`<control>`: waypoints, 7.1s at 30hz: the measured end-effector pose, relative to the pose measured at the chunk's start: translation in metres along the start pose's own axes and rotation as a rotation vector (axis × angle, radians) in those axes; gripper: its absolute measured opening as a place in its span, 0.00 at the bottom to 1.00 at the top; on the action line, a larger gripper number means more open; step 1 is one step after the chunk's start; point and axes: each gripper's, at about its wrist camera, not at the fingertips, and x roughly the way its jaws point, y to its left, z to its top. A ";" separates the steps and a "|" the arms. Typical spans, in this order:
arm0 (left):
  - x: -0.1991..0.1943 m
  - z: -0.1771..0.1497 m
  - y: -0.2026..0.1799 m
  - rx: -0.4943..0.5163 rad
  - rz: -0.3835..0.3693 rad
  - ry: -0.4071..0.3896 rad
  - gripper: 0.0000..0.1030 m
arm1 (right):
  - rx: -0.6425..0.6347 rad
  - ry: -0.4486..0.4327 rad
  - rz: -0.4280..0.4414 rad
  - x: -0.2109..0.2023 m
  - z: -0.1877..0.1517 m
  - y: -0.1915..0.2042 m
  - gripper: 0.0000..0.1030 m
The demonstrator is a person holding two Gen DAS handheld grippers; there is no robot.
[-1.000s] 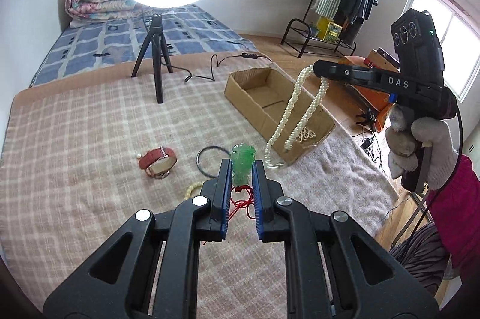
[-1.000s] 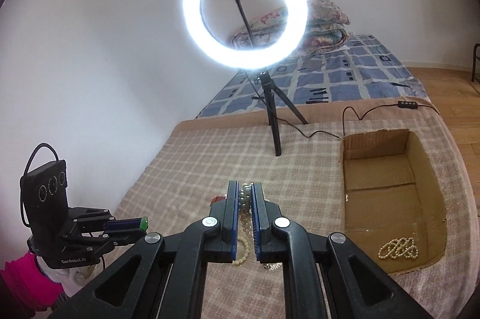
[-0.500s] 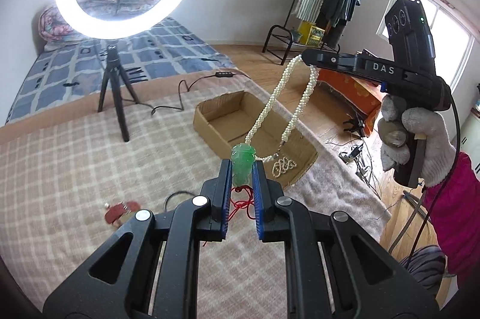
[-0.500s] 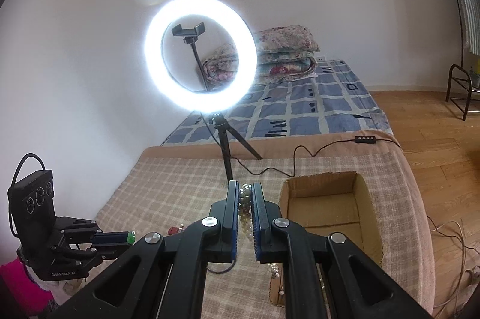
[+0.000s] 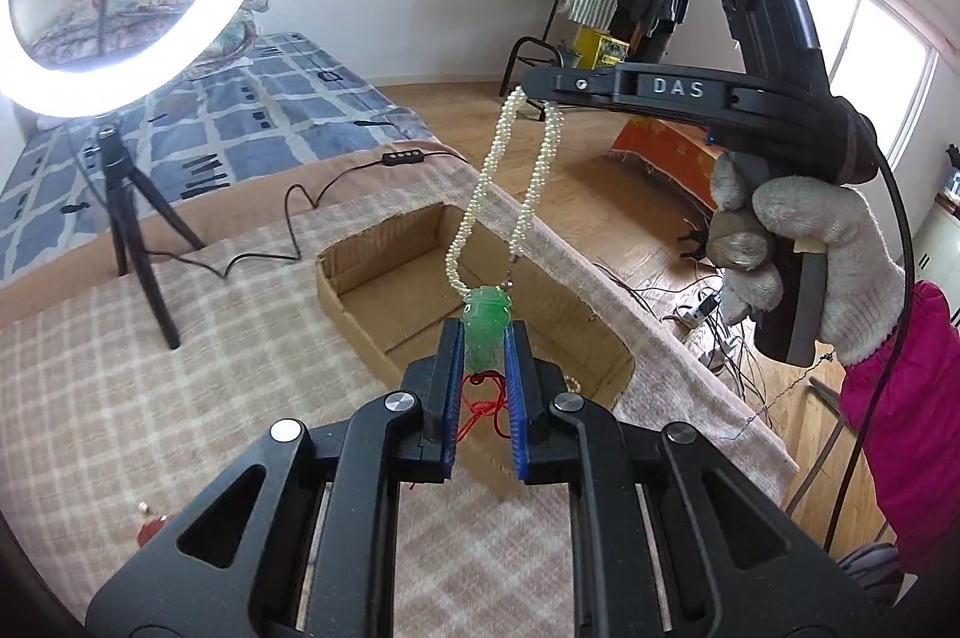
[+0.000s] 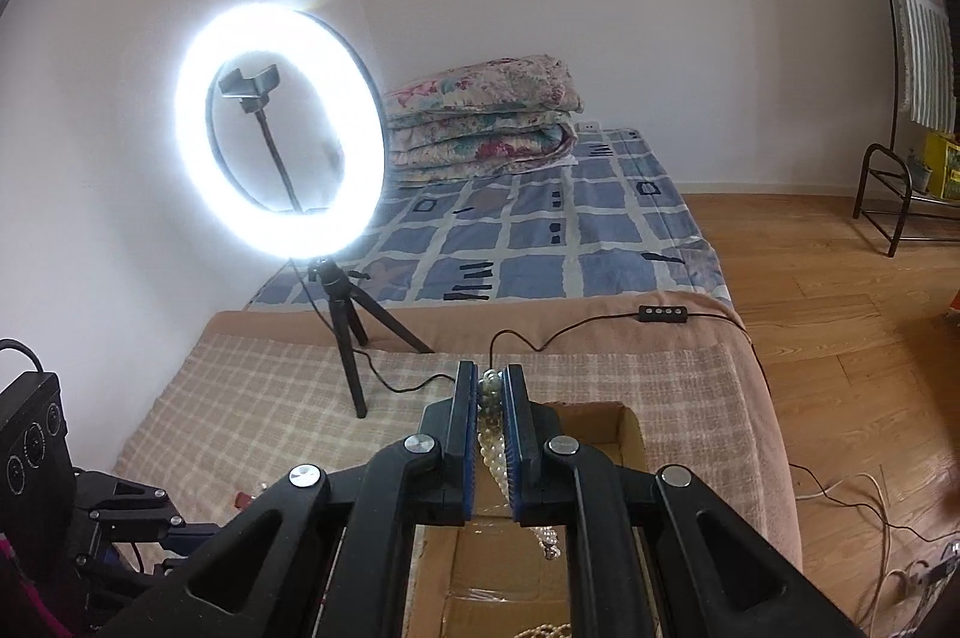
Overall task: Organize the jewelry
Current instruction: 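Lift the jade pendant with the left tool and open it over the box, then reach the left tool to the red watch strap and close on it, then close the right tool on the pale bead bracelet while the left tool lifts the watch, then carry the watch and bead bracelet over the box and open both tools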
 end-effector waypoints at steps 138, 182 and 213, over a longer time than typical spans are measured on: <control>-0.001 -0.136 0.181 0.063 0.197 0.325 0.21 | -0.065 0.611 0.070 0.138 -0.221 0.204 0.06; -0.050 -0.059 0.112 0.073 0.155 0.069 0.19 | -0.150 0.200 -0.055 -0.010 -0.136 0.158 0.05; 0.095 0.025 0.038 0.083 0.167 0.079 0.18 | 0.030 0.176 -0.134 -0.026 -0.121 0.048 0.05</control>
